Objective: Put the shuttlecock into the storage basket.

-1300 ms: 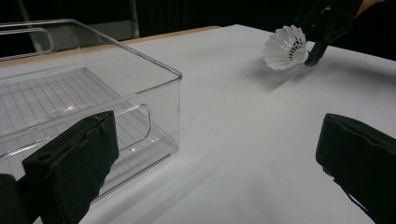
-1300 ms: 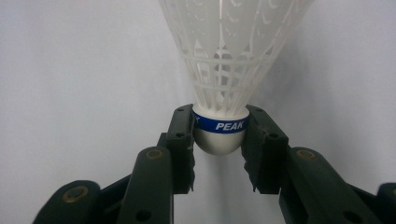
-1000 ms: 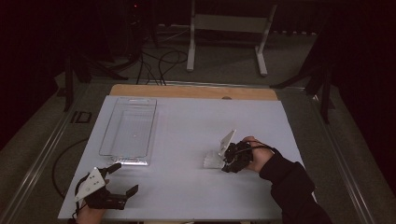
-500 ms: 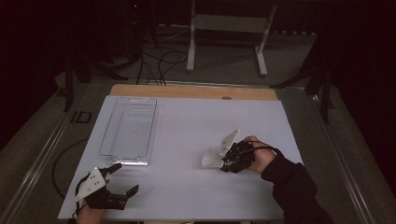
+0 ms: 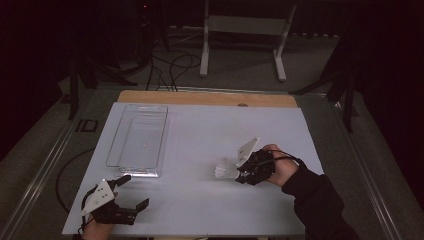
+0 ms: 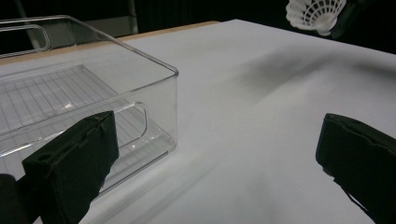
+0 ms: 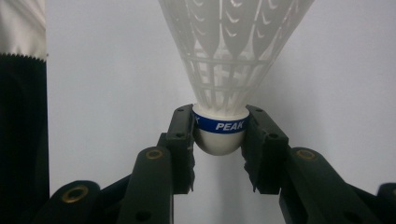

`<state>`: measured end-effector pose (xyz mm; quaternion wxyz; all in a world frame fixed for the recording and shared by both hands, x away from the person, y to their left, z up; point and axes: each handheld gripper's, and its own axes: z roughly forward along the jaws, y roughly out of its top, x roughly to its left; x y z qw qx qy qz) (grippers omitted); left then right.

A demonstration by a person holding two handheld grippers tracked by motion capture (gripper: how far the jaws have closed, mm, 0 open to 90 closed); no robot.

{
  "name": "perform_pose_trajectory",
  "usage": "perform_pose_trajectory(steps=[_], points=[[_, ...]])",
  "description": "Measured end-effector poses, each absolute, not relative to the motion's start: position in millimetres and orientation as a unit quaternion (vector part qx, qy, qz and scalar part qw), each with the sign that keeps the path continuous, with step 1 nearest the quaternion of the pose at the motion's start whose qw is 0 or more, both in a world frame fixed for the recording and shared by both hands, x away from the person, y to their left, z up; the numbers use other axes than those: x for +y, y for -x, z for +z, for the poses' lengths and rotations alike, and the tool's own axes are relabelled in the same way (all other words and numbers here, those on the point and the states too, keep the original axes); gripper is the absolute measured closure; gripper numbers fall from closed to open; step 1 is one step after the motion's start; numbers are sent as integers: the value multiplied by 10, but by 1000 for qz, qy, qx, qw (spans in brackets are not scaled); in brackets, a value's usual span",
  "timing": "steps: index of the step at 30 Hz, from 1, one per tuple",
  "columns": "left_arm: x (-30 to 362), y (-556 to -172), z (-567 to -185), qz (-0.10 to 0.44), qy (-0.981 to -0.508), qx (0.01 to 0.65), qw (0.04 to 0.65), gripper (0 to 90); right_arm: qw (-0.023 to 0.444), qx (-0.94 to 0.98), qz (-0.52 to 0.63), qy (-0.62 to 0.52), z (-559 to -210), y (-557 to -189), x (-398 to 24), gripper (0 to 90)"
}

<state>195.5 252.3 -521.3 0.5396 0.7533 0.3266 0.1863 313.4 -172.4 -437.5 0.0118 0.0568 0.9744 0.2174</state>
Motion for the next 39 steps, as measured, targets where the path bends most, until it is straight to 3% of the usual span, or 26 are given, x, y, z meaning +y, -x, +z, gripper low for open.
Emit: perform_pose_trajectory(steps=[14,39], points=[[2425,-1986,-5108,169,-786,303,512,3,0,977,203,-60,-4473,-3082,-1648,659],[2132,-2274,-4231,136,-853,223,452,3,8,978,201,-51,-4419,-3023,-1619,658]])
